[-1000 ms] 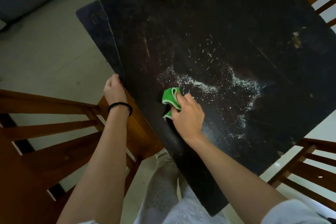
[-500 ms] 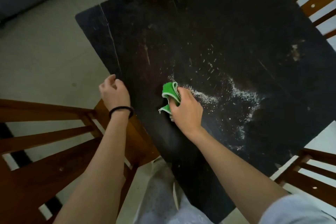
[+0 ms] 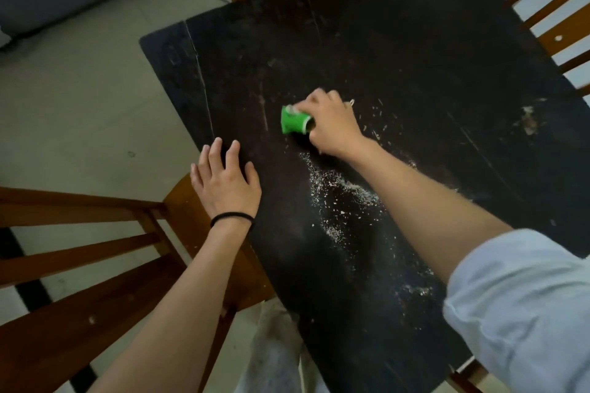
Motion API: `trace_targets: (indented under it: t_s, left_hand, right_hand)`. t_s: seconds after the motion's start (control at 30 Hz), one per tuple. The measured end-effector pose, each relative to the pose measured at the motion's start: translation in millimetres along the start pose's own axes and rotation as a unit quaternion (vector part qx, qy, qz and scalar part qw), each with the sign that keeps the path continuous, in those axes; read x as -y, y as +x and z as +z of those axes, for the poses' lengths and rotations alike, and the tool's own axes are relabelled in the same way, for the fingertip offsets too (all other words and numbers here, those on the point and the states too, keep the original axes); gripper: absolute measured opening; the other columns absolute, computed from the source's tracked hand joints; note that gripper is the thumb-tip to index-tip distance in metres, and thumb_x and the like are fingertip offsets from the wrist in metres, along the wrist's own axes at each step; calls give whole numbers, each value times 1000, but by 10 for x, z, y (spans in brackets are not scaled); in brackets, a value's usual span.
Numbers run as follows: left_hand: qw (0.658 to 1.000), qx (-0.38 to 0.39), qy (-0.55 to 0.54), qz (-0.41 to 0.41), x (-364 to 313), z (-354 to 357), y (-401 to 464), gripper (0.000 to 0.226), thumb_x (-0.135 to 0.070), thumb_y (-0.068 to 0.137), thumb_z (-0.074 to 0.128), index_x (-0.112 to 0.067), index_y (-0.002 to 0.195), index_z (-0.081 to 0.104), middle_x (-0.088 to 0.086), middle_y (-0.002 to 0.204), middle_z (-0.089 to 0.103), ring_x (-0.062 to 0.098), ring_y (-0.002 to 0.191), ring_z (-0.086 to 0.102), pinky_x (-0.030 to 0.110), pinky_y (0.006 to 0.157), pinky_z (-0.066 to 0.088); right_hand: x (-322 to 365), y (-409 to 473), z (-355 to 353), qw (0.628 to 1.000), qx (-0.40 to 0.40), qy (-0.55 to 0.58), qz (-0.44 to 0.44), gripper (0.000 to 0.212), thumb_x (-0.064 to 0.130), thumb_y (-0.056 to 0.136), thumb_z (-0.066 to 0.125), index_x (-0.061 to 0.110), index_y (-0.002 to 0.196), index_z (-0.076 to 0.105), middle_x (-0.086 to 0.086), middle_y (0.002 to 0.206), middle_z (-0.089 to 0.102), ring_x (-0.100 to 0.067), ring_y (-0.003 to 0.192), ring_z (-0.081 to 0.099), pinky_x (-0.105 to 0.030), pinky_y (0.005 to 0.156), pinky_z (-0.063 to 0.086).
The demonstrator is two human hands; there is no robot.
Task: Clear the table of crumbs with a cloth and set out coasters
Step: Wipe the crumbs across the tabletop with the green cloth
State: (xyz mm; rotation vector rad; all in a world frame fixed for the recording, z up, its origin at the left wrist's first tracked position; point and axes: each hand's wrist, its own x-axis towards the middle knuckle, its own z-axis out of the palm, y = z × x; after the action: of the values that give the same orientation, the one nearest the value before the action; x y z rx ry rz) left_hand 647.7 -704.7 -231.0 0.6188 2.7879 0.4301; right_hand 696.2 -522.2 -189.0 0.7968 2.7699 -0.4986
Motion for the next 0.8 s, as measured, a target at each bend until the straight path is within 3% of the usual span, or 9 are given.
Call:
trace_targets:
  t_s: [0.1, 0.2, 0.4, 0.5, 0.7, 0.8]
  left_hand:
    - [1000, 6, 22, 3, -60, -19, 56, 47, -34, 95, 43, -22, 139, 38, 7, 152, 27, 26, 144, 15, 44, 118, 5]
    - [1000, 9, 16, 17, -139, -15, 113, 47, -34, 95, 43, -22, 141, 37, 8, 154, 25, 28, 145, 12, 42, 118, 5]
    - [1000, 2, 5, 17, -161, 41, 122, 48, -36, 97, 40, -22, 142, 34, 8, 155, 21, 28, 146, 7, 39, 118, 5]
    - [1000, 7, 5, 15, -143, 50, 117, 48, -36, 97, 41, -23, 143, 33, 7, 156, 20, 27, 146, 7, 39, 118, 5]
    - [1000, 10, 4, 17, -105, 28, 131, 44, -31, 97, 41, -25, 141, 37, 5, 155, 24, 26, 146, 10, 40, 118, 10]
    - [1000, 10, -2, 20, -114, 12, 135, 44, -31, 97, 41, -25, 141, 37, 5, 155, 24, 26, 145, 10, 41, 117, 10]
  right_hand:
    - [-11, -502, 63, 993, 81, -32, -76, 58, 2, 78, 45, 28, 129, 49, -2, 125, 44, -25, 116, 35, -42, 95, 31]
    - [-99, -699, -76, 983, 154, 8, -96, 59, -2, 79, 43, 28, 130, 50, 0, 124, 46, -22, 113, 38, -41, 94, 35]
    - [-106, 188, -234, 1000, 10, 23, -5, 56, 2, 83, 43, 28, 133, 46, -7, 129, 42, -28, 120, 35, -45, 96, 33]
    - [17, 298, -113, 999, 27, 27, 11, 56, 6, 84, 45, 30, 134, 43, -6, 130, 40, -28, 121, 34, -47, 96, 33]
    - [-14, -446, -13, 982, 146, -21, -117, 60, 2, 80, 44, 35, 131, 46, -1, 126, 42, -24, 115, 36, -41, 90, 31]
    - [-52, -279, -138, 988, 117, 10, -99, 61, -1, 79, 42, 33, 130, 49, -2, 124, 44, -24, 115, 36, -41, 91, 31]
